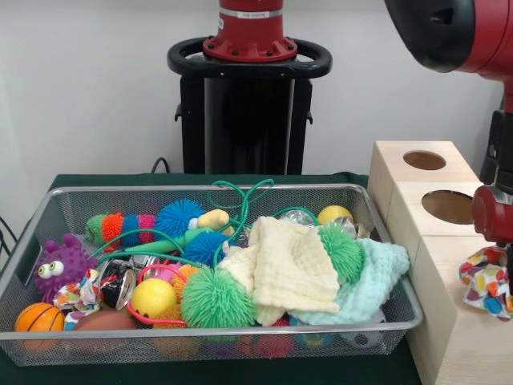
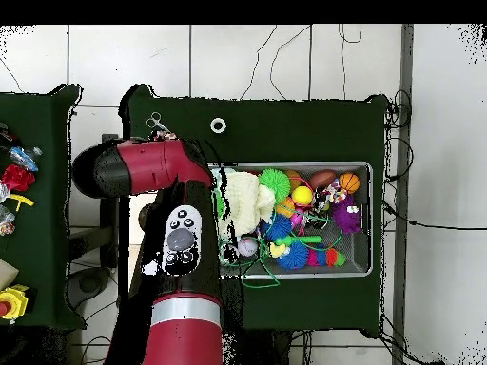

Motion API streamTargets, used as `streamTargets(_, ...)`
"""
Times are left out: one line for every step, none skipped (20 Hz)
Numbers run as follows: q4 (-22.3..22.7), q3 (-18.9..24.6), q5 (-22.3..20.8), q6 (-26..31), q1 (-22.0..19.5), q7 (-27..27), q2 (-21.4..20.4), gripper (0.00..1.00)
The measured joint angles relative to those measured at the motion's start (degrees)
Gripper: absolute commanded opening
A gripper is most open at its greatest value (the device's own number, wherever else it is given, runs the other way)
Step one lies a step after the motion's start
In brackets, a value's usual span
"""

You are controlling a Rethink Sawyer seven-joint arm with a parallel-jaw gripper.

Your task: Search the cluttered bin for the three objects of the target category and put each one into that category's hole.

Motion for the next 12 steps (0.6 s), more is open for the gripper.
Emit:
streamTargets(0.0,0.0,0.6,0.6,-0.1,0.0,0.0,0.00)
streamTargets(0.0,0.0,1.7,1.7,-0.2,0.0,0.1,0.00)
streamTargets(0.0,0.0,2.4,2.7,-0.3,0.0,0.2,0.00)
streamTargets(0.0,0.0,3.8,4.7,-0.5,0.0,0.2,0.00)
streamTargets(0.0,0.0,4.6,5.9,-0.5,0.0,0.3,0.00)
streamTargets(0.0,0.0,4.9,6.3,-0.5,0.0,0.3,0.00)
streamTargets(0.0,0.0,5.8,7.9,-0.5,0.0,0.3,0.00)
streamTargets(0.0,0.0,6.1,8.4,-0.5,0.0,0.3,0.00)
streamTargets(0.0,0.0,6.4,8.8,-0.5,0.0,0.4,0.00)
streamTargets(0.0,0.0,6.8,9.5,-0.4,0.0,0.4,0.00)
streamTargets(0.0,0.0,7.3,10.0,-0.3,0.0,0.4,0.00)
streamTargets(0.0,0.0,7.6,10.1,-0.3,0.0,0.4,0.00)
